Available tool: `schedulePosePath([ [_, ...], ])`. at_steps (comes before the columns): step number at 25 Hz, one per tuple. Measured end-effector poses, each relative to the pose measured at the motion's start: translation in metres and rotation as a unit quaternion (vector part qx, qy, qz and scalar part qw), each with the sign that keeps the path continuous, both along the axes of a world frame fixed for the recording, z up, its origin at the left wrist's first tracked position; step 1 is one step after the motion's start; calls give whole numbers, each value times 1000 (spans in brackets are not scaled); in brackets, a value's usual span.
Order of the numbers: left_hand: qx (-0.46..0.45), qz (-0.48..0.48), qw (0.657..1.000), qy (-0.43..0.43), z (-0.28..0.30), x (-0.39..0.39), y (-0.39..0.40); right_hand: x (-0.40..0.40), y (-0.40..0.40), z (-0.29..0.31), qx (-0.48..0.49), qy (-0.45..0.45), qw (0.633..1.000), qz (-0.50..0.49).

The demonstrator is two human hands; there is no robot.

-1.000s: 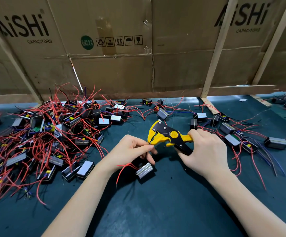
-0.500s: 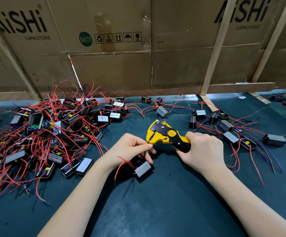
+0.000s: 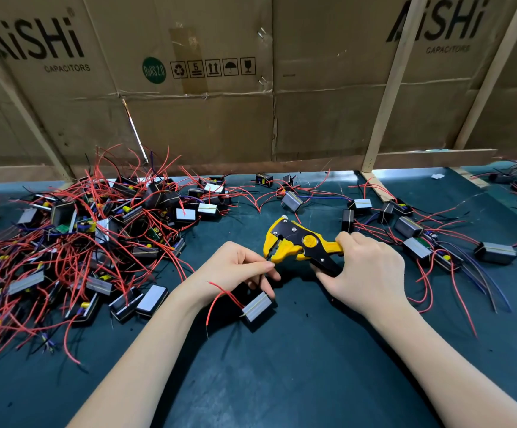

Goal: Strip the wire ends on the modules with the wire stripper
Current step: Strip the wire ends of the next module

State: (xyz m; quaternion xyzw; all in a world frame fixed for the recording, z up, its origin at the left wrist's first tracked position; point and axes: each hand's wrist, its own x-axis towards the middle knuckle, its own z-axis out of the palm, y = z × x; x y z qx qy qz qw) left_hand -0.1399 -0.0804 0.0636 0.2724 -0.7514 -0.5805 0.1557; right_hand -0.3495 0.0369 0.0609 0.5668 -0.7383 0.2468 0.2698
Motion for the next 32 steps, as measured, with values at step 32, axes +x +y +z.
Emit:
schedulePosePath([
  [32,87,77,991,63,21,-2,10,-29,4,8,63,-165,980,-91],
])
